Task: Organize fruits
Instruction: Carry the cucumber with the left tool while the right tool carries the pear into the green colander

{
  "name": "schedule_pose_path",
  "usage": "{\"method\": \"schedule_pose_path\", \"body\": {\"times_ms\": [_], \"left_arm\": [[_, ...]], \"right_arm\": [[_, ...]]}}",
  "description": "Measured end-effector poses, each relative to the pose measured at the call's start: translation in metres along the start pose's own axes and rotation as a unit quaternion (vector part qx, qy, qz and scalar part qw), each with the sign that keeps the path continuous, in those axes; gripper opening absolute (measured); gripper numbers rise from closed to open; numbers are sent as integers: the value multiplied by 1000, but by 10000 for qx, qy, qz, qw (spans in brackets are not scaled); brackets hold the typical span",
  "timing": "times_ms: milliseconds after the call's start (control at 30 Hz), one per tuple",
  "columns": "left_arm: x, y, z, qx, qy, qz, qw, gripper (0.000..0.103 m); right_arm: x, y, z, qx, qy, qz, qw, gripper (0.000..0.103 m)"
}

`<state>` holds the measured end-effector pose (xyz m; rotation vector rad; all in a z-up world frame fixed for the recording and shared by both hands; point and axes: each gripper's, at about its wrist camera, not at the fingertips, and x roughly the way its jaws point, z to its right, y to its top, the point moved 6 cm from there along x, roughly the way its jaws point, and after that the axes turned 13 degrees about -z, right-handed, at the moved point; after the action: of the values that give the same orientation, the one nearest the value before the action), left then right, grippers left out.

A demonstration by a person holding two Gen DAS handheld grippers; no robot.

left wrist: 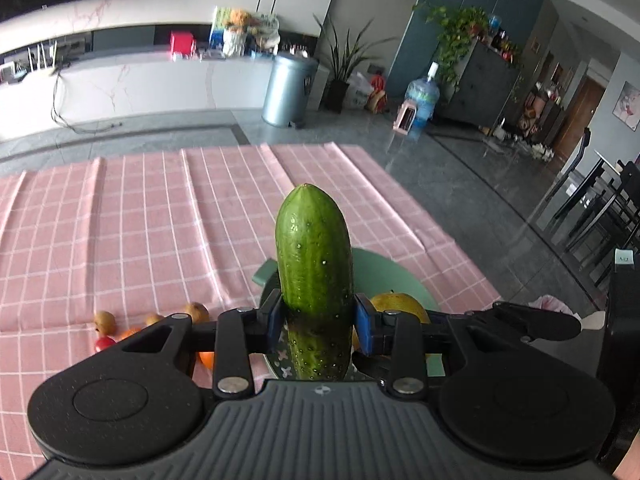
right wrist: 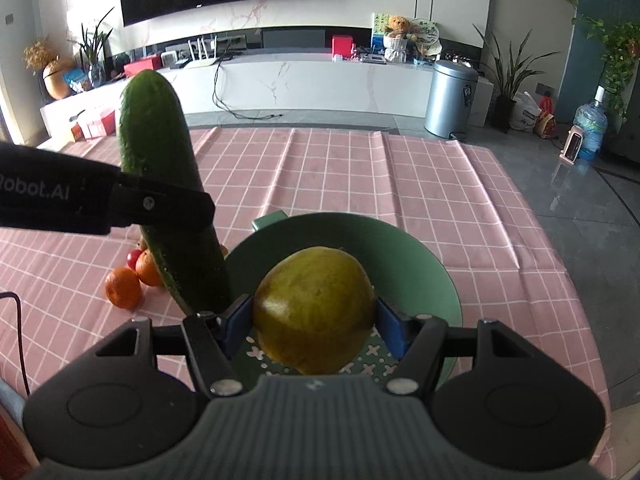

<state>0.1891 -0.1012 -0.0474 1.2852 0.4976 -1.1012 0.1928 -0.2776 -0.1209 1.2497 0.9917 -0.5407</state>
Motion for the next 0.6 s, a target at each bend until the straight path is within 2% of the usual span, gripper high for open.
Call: {"method": "schedule_pose_path", "body": {"times_ms": [300,600], "left_arm": [[41,-6,-6,-43,70,-574,9983,41],[64,-3,-7,-27,99,-849,9963,41]], "right_arm": [[44,-4,-3,-379,64,-651,9971,63],[69,-4,2,-594,7,-1016,9930,63]]}}
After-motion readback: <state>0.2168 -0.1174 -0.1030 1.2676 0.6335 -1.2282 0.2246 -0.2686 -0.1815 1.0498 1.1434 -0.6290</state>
